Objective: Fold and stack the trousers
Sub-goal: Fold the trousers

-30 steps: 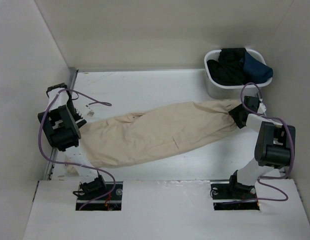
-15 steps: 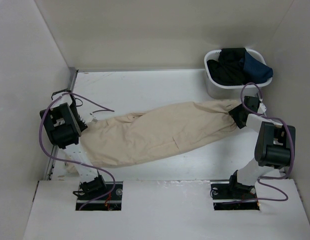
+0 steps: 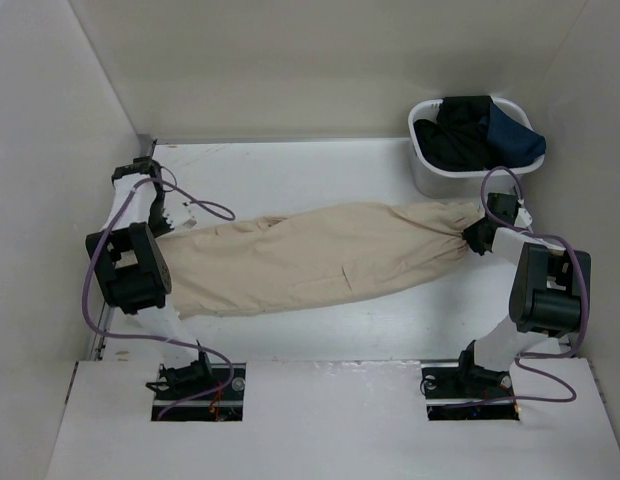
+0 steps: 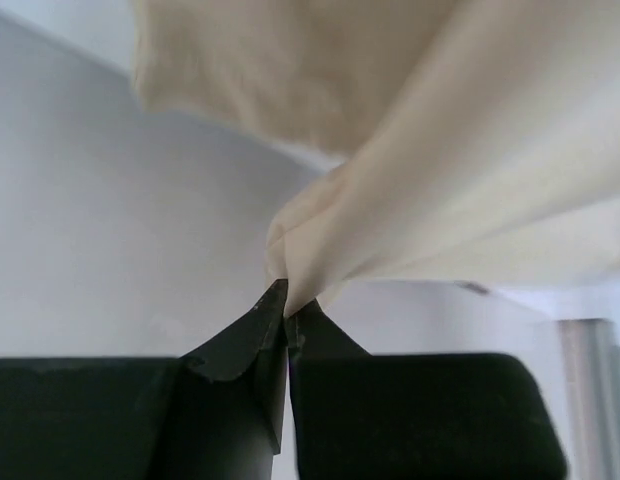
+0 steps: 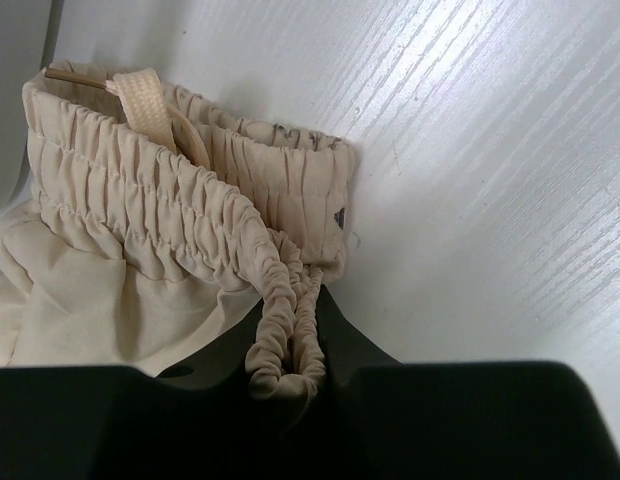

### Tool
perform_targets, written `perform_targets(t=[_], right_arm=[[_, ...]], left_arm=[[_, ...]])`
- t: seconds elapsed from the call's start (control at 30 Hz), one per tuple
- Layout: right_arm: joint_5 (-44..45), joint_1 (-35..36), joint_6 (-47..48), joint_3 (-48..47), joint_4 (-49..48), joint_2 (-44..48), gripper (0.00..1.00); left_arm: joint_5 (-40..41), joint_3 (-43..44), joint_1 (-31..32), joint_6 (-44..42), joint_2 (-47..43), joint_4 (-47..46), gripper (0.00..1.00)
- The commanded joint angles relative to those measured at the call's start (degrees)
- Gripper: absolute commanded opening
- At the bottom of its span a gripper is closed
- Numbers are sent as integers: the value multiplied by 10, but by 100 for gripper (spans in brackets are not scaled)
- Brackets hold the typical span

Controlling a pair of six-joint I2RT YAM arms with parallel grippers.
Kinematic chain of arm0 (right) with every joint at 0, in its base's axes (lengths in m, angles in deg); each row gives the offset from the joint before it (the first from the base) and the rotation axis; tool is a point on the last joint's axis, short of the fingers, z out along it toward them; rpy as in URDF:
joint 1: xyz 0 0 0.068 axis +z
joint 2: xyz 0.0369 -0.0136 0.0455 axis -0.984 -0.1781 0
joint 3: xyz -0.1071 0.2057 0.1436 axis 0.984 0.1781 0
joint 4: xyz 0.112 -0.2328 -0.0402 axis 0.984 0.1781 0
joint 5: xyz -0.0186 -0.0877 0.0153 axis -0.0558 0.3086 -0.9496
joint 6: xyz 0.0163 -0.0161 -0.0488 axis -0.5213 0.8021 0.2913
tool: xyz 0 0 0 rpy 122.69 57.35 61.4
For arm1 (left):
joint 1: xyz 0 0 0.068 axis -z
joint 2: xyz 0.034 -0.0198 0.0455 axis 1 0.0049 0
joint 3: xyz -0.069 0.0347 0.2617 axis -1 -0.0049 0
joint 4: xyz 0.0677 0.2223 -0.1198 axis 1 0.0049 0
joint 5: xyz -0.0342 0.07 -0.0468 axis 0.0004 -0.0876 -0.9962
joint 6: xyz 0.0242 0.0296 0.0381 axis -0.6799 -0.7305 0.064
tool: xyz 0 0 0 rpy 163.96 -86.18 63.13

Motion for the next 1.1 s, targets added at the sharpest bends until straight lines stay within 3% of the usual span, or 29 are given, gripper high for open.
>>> perform_targets(t=[0.0, 0.13, 0.37, 0.57, 0.67, 0.8, 0.93, 1.07], right_arm=[[21, 0, 11, 5, -6, -5, 20], [23, 0, 12, 7, -9, -7, 21], [26, 2, 7, 9, -13, -6, 19], [34, 6, 7, 26, -27, 6, 1], [50, 10, 7, 46, -39, 38, 0], [151, 10, 8, 90, -26, 170, 0], [205, 0, 49, 95, 23, 283, 0], [212, -12, 163, 65, 39, 353, 0]], left_arm=[[65, -24, 40, -59, -71, 12, 2], [83, -25, 50, -67, -49, 16, 5], [137, 25, 18, -60, 78, -63, 9], [129, 46, 15, -45, 112, -100, 10], [114, 51, 16, -39, 108, -123, 14], [92, 52, 37, -26, 94, -148, 25], [62, 53, 80, -9, 77, -148, 54], [46, 66, 122, 1, 68, -151, 63]])
